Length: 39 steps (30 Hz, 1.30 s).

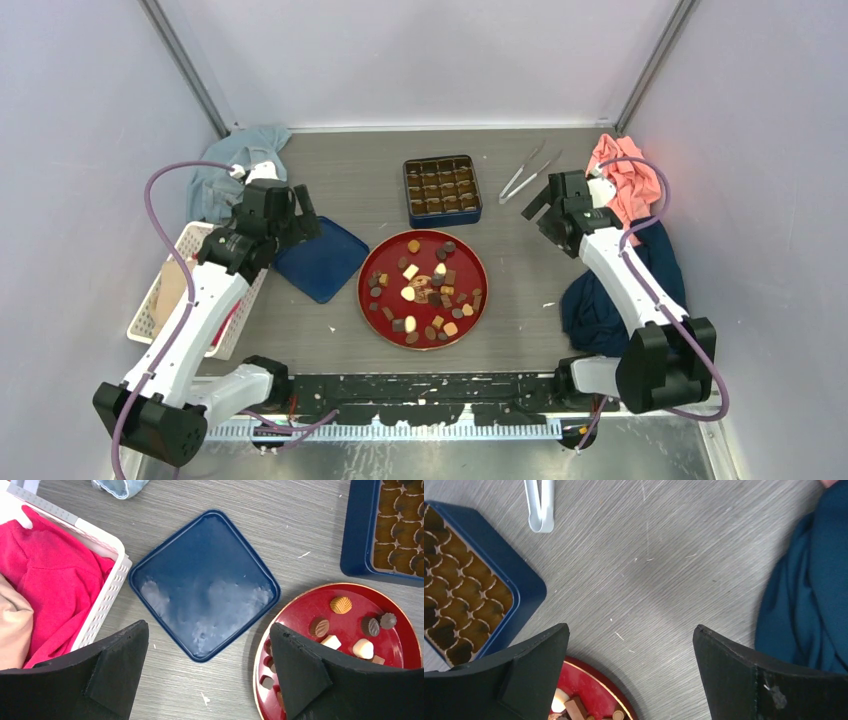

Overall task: Pack the chocolate
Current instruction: Move the clamp to the center of the board.

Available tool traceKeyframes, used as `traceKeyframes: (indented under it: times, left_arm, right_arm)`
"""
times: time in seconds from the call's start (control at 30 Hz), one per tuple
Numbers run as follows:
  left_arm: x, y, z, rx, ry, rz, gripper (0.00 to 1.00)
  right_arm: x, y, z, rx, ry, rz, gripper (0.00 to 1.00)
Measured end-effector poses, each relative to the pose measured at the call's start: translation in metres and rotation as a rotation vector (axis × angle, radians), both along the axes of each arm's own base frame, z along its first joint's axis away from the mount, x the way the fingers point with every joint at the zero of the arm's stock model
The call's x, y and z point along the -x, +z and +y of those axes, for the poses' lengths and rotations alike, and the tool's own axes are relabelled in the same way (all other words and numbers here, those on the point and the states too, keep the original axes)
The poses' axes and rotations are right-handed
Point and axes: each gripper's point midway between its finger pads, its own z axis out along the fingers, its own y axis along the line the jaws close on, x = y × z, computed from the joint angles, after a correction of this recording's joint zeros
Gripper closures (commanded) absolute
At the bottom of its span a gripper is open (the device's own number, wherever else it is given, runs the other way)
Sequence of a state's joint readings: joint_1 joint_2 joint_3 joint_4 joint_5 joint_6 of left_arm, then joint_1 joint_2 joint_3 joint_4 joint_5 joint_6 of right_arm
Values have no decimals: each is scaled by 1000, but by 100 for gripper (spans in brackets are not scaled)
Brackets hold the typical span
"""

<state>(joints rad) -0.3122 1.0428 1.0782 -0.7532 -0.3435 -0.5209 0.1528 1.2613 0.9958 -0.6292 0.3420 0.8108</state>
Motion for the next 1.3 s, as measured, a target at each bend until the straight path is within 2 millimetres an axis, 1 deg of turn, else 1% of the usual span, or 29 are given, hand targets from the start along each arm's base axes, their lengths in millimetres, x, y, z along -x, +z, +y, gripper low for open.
traceKeyframes:
  times: [0.13,0.27,0.4,0.53,0.63,0.7,0.83,0.9,0.97,1.07,1.13,1.2,1.23,1.27,1.3]
  left_arm:
    - [2,-1,4,-22,5,-7,14]
    - [6,-9,12,-49,20,-18,13]
    - [8,-21,10,-54,0,7,11]
    - [5,-27,-2,-25,-56,30,12]
    - [2,-40,-24,25,-135,82,12]
    - [3,-50,-41,29,-191,122,11]
    - [12,-71,-97,-9,-364,210,10]
    - [21,-78,-118,-16,-427,236,9]
    - [25,-78,-122,-15,-441,238,9]
    - [23,-72,-119,-16,-428,217,9]
    - [20,-64,-117,-21,-417,197,9]
    - [18,-56,-115,-31,-403,186,9]
    - [17,-53,-113,-36,-396,182,9]
    - [16,-49,-112,-39,-390,177,9]
    - [15,-47,-112,-42,-386,174,9]
  right_arm:
    - [-5,-6,10,-29,47,16,0]
    - [-6,-5,11,-26,68,14,0]
    - [-6,-6,11,-14,79,21,0]
    - [-6,-6,7,8,72,22,0]
    - [-7,-8,3,36,70,33,0]
    - [-11,-15,1,57,67,63,0]
    - [-40,-38,-2,109,61,148,0]
    - [-58,-48,-2,128,55,177,0]
    - [-82,-55,-2,132,47,184,0]
    - [-117,-60,0,123,37,171,0]
    - [-140,-61,0,121,27,159,0]
    - [-171,-64,-3,121,11,142,0]
    - [-183,-65,-3,121,6,133,0]
    - [-199,-71,-5,118,-2,124,0]
    - [-203,-73,-5,117,-3,122,0]
